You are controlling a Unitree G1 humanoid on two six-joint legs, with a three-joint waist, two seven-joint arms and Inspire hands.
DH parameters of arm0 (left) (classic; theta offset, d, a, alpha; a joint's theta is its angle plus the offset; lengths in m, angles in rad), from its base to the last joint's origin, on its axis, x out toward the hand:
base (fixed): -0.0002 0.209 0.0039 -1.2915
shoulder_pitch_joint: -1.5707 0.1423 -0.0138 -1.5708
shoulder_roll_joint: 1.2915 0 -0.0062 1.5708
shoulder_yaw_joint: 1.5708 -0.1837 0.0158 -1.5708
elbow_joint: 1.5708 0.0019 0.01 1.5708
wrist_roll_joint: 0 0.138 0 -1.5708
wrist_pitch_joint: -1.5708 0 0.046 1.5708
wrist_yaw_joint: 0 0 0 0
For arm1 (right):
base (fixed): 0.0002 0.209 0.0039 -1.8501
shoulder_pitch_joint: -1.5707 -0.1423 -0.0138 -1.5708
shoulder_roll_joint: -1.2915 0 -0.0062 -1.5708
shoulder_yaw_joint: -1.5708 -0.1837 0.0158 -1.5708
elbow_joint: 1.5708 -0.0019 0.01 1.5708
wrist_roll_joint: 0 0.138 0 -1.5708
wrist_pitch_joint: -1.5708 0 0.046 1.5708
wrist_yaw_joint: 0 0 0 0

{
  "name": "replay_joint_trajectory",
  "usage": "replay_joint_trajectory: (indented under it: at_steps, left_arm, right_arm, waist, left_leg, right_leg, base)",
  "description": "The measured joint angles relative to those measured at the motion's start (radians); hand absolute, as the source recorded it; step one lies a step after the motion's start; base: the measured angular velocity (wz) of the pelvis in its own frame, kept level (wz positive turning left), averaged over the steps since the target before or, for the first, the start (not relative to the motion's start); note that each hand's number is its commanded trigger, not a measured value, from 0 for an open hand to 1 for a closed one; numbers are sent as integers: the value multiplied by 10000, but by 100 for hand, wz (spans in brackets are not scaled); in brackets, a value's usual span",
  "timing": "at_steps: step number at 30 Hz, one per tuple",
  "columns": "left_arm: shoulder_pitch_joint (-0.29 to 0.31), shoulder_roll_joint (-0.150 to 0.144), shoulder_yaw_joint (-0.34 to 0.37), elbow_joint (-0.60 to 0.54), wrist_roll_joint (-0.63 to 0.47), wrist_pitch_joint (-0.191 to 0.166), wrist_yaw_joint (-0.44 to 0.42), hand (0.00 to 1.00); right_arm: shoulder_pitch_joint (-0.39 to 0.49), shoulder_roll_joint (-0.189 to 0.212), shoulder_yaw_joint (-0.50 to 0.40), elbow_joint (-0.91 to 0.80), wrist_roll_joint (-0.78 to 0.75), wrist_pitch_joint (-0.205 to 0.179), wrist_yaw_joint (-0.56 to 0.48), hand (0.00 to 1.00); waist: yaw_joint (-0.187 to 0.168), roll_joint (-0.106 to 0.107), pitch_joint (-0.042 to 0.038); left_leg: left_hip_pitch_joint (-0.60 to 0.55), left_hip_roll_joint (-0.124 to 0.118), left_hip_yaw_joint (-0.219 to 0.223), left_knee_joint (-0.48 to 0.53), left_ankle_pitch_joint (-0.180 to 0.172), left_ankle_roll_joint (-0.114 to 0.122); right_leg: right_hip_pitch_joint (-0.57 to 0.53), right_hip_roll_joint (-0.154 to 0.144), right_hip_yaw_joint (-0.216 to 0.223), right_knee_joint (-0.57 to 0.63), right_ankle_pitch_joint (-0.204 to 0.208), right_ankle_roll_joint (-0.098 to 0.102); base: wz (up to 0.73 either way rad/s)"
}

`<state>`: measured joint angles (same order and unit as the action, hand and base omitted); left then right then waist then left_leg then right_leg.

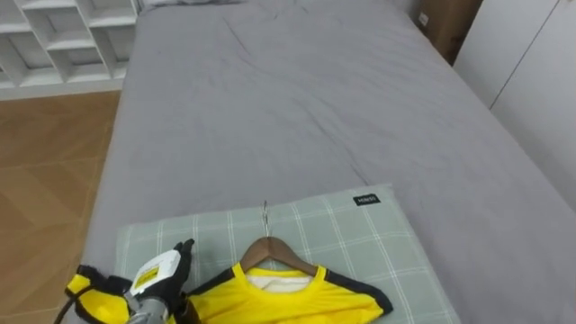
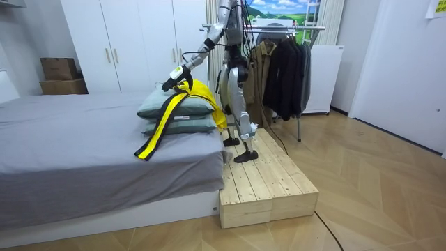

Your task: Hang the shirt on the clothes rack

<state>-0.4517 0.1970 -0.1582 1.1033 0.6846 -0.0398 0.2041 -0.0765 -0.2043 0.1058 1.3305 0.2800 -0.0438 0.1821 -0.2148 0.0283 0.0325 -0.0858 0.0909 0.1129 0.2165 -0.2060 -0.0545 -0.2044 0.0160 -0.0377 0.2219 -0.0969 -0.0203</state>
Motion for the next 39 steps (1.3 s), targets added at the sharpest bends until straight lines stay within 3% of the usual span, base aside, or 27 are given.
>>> replay_joint_trajectory:
  at_steps: [3,8,13,32,37,39]
  left_arm:
    - [-239,101,-3,128,-76,-102,1,0]
    - [-296,143,-16,363,-265,-103,-6,0]
    - [-296,127,-45,410,-285,-103,-58,0]
    - [-392,12,-81,409,-267,-101,-821,0]
    - [-392,-186,-551,396,-154,-97,-942,0]
    - [-400,-233,-832,338,-130,-100,-1004,0]
  right_arm:
    - [-114,5,113,1,2,-3,-29,0]
    - [-238,6,293,9,20,0,-57,0]
    - [-347,42,347,19,-2,-1,-66,0]
    - [-665,67,704,102,-22,-103,-81,0]
    - [-670,52,767,100,45,-107,-94,0]
    - [-678,29,766,110,112,-109,-85,0]
  waist:
    - [6,-5,62]
    - [-22,-16,72]
    - [-33,-81,134]
    - [-286,-49,142]
    - [-280,-15,149]
    - [-307,31,150]
  left_leg:
    - [-116,-4,7,61,0,0]
    - [-259,4,14,76,1,0]
    - [-278,-3,9,43,0,0]
    - [-442,-13,19,140,1,0]
    - [-491,-29,46,235,0,0]
    - [-506,-27,260,247,30,47]
  right_leg:
    - [-140,3,38,38,17,-12]
    - [-266,7,20,82,8,-21]
    - [-264,-5,0,79,-33,-4]
    - [-432,-49,-98,175,-32,-6]
    - [-436,-92,-120,250,-32,-6]
    - [-448,-142,-163,252,-36,-1]
  base:
    - [0]
    - [0]
    - [0]
    - [1]
    - [0]
    - [6]
